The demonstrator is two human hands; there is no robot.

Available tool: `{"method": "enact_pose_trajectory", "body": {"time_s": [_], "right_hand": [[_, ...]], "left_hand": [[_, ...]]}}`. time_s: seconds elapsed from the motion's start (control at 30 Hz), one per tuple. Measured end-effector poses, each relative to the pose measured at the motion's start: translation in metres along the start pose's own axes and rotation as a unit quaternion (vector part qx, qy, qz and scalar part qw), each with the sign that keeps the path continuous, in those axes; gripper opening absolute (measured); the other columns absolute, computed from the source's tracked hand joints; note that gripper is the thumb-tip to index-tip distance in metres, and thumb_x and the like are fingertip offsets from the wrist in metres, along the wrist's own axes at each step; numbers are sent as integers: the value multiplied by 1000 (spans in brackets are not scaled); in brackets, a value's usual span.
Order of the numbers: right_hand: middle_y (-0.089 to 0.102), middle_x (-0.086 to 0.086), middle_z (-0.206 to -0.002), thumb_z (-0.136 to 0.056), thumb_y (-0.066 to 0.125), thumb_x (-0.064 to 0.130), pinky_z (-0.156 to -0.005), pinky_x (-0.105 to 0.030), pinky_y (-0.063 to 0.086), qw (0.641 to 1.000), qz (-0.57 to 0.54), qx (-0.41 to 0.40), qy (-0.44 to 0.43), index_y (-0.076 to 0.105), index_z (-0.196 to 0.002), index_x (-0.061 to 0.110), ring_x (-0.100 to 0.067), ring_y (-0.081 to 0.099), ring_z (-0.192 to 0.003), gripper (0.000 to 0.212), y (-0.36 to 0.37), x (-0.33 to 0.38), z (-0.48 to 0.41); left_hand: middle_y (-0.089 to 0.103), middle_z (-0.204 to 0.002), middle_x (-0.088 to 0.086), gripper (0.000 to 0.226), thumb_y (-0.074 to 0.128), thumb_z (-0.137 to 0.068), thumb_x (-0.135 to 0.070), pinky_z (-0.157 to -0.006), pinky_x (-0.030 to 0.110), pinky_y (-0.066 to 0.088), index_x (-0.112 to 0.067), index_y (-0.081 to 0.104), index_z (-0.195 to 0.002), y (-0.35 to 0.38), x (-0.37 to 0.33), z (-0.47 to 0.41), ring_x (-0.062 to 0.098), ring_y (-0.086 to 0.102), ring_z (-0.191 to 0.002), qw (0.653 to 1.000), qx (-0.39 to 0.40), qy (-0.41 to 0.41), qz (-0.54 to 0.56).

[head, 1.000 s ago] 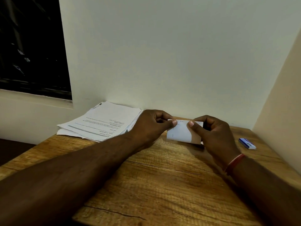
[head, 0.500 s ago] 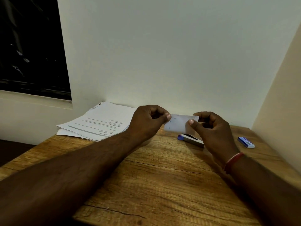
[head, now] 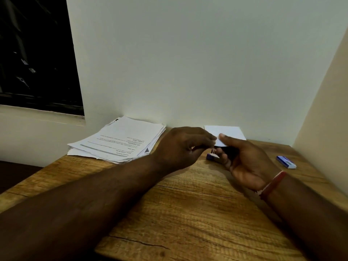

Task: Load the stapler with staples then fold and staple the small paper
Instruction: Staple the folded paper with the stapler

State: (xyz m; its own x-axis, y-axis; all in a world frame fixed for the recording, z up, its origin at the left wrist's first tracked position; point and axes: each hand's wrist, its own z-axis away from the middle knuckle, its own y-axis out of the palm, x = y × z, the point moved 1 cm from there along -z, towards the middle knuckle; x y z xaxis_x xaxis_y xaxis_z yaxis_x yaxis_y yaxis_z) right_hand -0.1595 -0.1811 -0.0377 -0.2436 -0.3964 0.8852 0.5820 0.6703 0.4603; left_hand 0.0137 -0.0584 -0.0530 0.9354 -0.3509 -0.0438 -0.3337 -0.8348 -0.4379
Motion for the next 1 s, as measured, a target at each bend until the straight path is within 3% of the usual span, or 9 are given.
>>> {"method": "enact_pose_trajectory", "body": {"time_s": [0.13, 0.2, 0.3, 0.37, 0.5, 0.6, 0.7, 0.93, 1.0], "right_hand": [[70, -15, -88, -88, 83, 2, -52, -20, 60, 1000, -13, -6, -9, 71, -118, -4, -17, 67, -70, 34, -4, 2, -1], [72, -16, -92, -88, 84, 2, -53, -23, 60, 999, 5, -19, -39, 71, -123, -5, -18, 68, -70, 38, -5, 2, -1], [77, -14, -104, -90, 86, 11, -59, -29, 58, 992, 73, -20, -98, 75, -128, 4, -19, 68, -74, 40, -7, 0, -1], [83, -8, -113, -89, 88, 19, -71, -35, 57, 983, 132, -22, -123, 78, -125, 13, -25, 72, -91, 38, -7, -3, 0], [84, -9, -103, -90, 87, 25, -72, -37, 52, 970, 194, -3, -149, 81, -117, 13, -22, 68, -84, 30, -5, -9, 5], [82, -18, -100, -88, 90, 32, -74, -42, 55, 954, 247, -5, -172, 80, -112, 6, -29, 69, -85, 36, -6, -11, 5], [83, -16, -97, -86, 91, 40, -73, -41, 59, 935, 298, -36, -191, 80, -116, 11, -26, 67, -76, 43, -8, -10, 2], [81, -18, -90, -87, 90, 37, -71, -41, 59, 932, 290, -40, -212, 81, -111, 15, -24, 65, -69, 34, -8, -9, -3], [80, -15, -83, -86, 90, 37, -73, -43, 59, 932, 288, -44, -213, 81, -108, 16, -24, 64, -67, 32, -8, -7, -4]], "left_hand": [[83, -125, 2, 14, 92, -93, -8, -92, 40, 66, -10, 88, -107, 1, 4, 1, 12, 80, -113, 996, -11, -68, 47], [78, -135, 1, 39, 98, -88, -13, -96, 36, 67, -12, 82, -123, 0, 1, -1, 11, 79, -115, 985, -3, -146, 91], [75, -137, -3, 77, 102, -82, -27, -97, 33, 68, -22, 63, -149, 2, -6, -1, 13, 82, -110, 917, 12, -339, 212], [80, -128, 8, 65, 96, -89, -26, -95, 42, 70, -15, 65, -146, 5, -6, 2, 21, 85, -105, 856, 24, -421, 299], [86, -102, 20, 26, 82, -101, -9, -78, 32, 69, 1, 79, -125, 6, -6, 7, 24, 84, -91, 825, 79, -426, 364], [87, -91, 9, 22, 81, -102, -10, -74, 27, 68, 1, 81, -120, 6, -7, 8, 16, 82, -81, 831, 104, -422, 347], [87, -87, 3, 24, 84, -101, -14, -74, 25, 67, -2, 82, -122, 5, -4, 8, 12, 82, -78, 851, 108, -420, 295], [87, -98, 12, 17, 83, -102, -23, -90, 46, 68, -12, 84, -116, 6, 0, 7, 22, 81, -86, 850, 133, -415, 297], [86, -99, 15, 20, 84, -102, -22, -92, 49, 67, -6, 83, -114, 6, 1, 8, 23, 80, -86, 844, 118, -421, 311]]}}
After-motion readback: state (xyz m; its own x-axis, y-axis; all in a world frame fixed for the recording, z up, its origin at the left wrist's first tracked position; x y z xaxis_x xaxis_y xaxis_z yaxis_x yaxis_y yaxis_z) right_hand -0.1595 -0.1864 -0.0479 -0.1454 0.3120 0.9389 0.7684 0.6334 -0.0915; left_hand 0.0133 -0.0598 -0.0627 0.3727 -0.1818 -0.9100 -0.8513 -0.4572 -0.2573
